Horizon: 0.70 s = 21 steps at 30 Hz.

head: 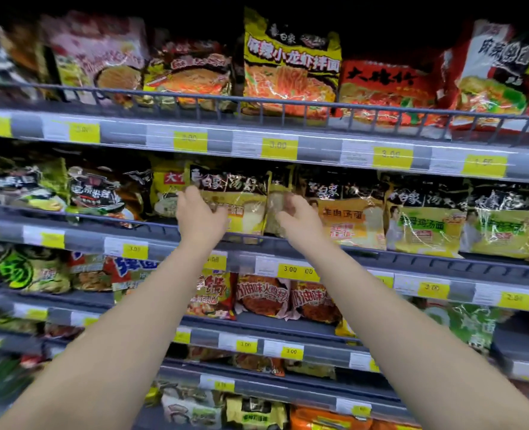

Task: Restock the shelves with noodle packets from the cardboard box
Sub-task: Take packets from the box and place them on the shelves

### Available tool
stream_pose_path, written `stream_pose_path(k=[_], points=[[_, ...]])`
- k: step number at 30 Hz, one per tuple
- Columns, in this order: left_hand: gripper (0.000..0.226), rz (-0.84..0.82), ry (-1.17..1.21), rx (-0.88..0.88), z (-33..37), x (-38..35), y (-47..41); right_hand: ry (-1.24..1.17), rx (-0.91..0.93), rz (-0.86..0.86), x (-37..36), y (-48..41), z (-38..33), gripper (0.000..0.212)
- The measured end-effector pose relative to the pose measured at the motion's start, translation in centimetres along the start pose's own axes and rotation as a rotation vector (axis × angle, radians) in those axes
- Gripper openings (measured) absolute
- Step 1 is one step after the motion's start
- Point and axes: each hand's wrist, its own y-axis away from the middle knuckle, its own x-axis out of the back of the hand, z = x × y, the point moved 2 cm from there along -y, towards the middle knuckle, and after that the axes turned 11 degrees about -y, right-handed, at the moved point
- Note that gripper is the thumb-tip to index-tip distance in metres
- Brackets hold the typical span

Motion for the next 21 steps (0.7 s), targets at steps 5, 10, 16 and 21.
stream_pose_path(k=[5,10,16,21], points=[[0.061,-0.193,0.088,0.047,-2.3,1.0,-1.2,0.019,-0.055,-0.059,-3.7,0.1,-1.3,0.055],[0.04,-0.25,0.073,-0.042,-2.5,0.9,-2.0,0.024,-0.035,0.03,-3.5,0.5,-1.6,0.052],[0.053,-0.3,0.205,-0.105,-1.3,0.1,-1.7,0.058,0.016,0.163,-2.5,0.1,-0.6,0.047],[0.041,-0.265,0.296,-0.085,-1.0,-1.4,-1.6,0.027,-0.046,0.189,-0.8,-0.2,0.1,0.044]])
